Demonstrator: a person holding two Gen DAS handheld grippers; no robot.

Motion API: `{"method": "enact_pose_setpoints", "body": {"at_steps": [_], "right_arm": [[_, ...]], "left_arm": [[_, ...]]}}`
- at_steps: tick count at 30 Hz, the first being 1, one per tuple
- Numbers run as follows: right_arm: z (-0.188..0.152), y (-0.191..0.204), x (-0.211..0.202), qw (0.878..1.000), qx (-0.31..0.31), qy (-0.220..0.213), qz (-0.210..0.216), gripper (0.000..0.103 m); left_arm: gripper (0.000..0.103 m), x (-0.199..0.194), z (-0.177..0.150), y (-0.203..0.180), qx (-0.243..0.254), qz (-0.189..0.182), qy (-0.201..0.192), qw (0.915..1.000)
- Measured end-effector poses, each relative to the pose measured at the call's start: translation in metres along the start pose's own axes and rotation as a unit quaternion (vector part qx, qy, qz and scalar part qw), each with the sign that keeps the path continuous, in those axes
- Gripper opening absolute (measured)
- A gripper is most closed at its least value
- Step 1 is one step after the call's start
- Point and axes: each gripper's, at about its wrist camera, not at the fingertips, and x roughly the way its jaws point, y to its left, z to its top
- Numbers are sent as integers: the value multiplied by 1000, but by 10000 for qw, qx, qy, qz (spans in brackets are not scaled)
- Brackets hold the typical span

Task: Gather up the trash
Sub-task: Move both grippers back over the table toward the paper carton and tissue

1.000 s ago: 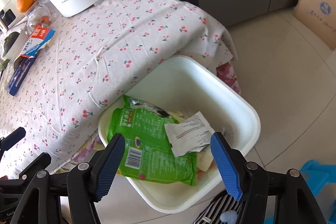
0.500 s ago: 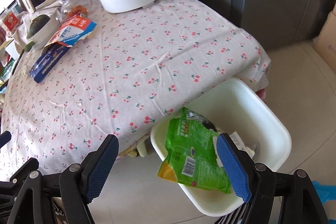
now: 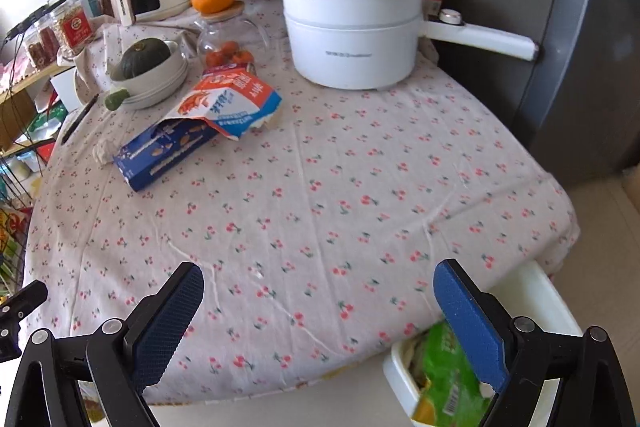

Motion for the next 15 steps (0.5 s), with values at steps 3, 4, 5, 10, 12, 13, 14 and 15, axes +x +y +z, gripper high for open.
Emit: {"method": "enact_pose_setpoints", "body": {"at_steps": [3, 4, 5, 10, 12, 13, 14, 15], "right_arm": [[20, 25, 19, 9997, -118, -149, 140, 96], [27, 34, 25, 9995, -201, -226, 99, 96], [34, 44, 32, 9991, -311, -274, 31, 96], [64, 80, 60, 9942, -931, -517, -168, 96], [72, 89, 70, 9914, -1139, -594, -232, 96], [76, 93, 77, 9902, -1230, -614, -242, 96], [79, 97, 84, 9892, -1304, -617, -252, 96], [81, 101, 91, 9886, -1359, -603, -256, 96]], "left_arm": [[103, 16, 19, 22, -97, 51, -365, 9993], [103, 24, 25, 28, -86, 75, -377, 9992], [103, 33, 31, 35, -85, 84, -307, 9995], [103, 76, 54, 75, -263, 69, 32, 9996], [103, 89, 59, 91, -422, 30, 74, 9991], [103, 96, 61, 98, -511, -14, 72, 9987], [103, 104, 64, 105, -591, -87, 73, 9982], [103, 110, 66, 109, -654, -150, 59, 9977]]}}
